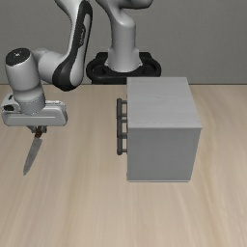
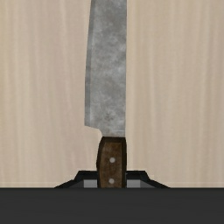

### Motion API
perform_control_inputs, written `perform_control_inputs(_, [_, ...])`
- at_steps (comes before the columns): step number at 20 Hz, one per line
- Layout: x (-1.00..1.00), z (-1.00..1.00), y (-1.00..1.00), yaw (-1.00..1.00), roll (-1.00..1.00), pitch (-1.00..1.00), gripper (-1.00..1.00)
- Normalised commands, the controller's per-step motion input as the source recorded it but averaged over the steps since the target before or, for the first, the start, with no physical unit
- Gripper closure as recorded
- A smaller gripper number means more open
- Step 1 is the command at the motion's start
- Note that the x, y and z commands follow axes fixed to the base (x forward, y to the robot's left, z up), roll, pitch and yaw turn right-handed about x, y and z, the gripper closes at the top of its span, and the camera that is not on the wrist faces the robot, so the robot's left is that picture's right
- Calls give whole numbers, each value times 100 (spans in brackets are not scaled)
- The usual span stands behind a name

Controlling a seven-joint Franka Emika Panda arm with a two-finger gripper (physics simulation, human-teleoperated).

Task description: Pick up the knife and place it on the top of the cabinet

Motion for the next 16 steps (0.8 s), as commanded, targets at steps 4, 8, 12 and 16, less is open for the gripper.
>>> perform_control_inputs(4, [0,100,0,0,0,0,100])
perform_control_inputs(8, [0,100,0,0,0,0,100])
perform_control_inputs(12, [0,100,0,0,0,0,100])
perform_control_inputs(16, [0,100,0,0,0,0,100])
